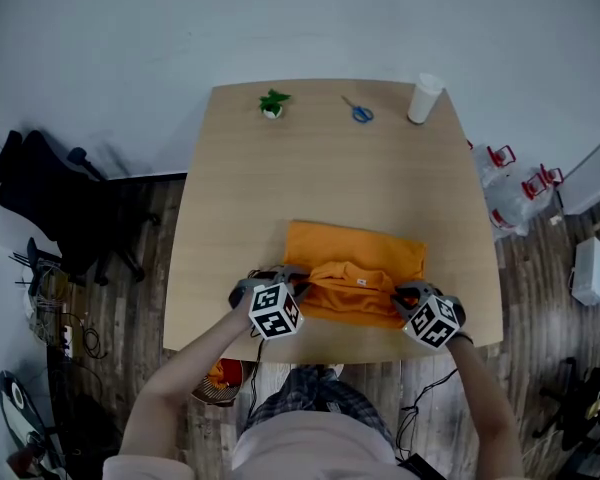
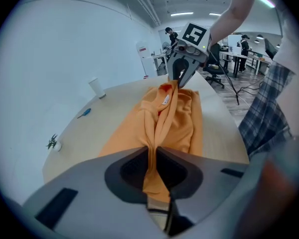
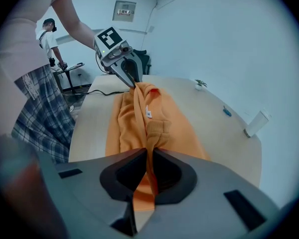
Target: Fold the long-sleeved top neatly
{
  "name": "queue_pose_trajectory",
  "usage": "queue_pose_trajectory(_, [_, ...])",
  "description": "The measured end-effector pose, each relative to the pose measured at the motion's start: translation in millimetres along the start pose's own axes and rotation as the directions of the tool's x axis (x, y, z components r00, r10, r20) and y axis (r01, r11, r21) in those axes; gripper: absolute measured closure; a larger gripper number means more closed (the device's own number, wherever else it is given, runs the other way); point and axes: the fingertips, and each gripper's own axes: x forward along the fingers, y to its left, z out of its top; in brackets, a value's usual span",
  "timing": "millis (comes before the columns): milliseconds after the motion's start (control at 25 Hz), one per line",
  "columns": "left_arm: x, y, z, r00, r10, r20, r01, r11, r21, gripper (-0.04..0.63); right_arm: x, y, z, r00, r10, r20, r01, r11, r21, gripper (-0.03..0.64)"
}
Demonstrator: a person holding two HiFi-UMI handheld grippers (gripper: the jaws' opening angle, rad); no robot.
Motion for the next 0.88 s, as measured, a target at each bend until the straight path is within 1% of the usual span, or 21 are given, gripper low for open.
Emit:
queue_pose_trajectory(200, [8.3,-20.9,-13.1,0.994,-0.100,-0.051,0.099,0.995,-0.017,0.543,14.0,22.7,-15.9,0.996,0.073,-0.054,-0.073,0.997,0.012,0.569])
queue_pose_trajectory(360, [14.1,-37.1,-23.6,0.979,-0.185,-0.085,0.178,0.981,-0.080,0.534,22.0,33.7,-26.5,0.991,0.114,-0.070,-0.108,0.991,0.081,0.559])
queue_pose_trajectory(440, [15.7,-44.6,-27.5,0.968,-0.230,-0.097,0.218,0.969,-0.120,0.509,23.0,35.6,-27.9,0.990,0.127,-0.066,-0.119,0.986,0.114,0.547])
queue_pose_trajectory(520, [16.5,-50.7,-28.1,0.960,-0.263,-0.097,0.247,0.958,-0.148,0.450,23.4,38.0,-29.0,0.987,0.145,-0.065,-0.136,0.982,0.130,0.526])
queue_pose_trajectory(560, [16.9,-52.6,-27.5,0.958,-0.272,-0.096,0.255,0.954,-0.154,0.426,23.7,39.6,-29.4,0.986,0.155,-0.065,-0.145,0.980,0.133,0.502])
queue_pose_trajectory(640, [17.3,-53.3,-26.3,0.957,-0.273,-0.097,0.256,0.954,-0.156,0.408,23.0,42.2,-29.2,0.984,0.164,-0.064,-0.154,0.979,0.133,0.478])
queue_pose_trajectory(720, [12.7,-51.4,-22.8,0.962,-0.259,-0.087,0.242,0.956,-0.163,0.407,18.5,43.2,-26.9,0.986,0.156,-0.050,-0.148,0.979,0.141,0.459])
queue_pose_trajectory(880, [-2.9,-38.4,-4.4,0.978,-0.206,-0.040,0.197,0.966,-0.167,0.407,1.4,36.1,-6.2,0.992,0.119,0.031,-0.122,0.979,0.163,0.442])
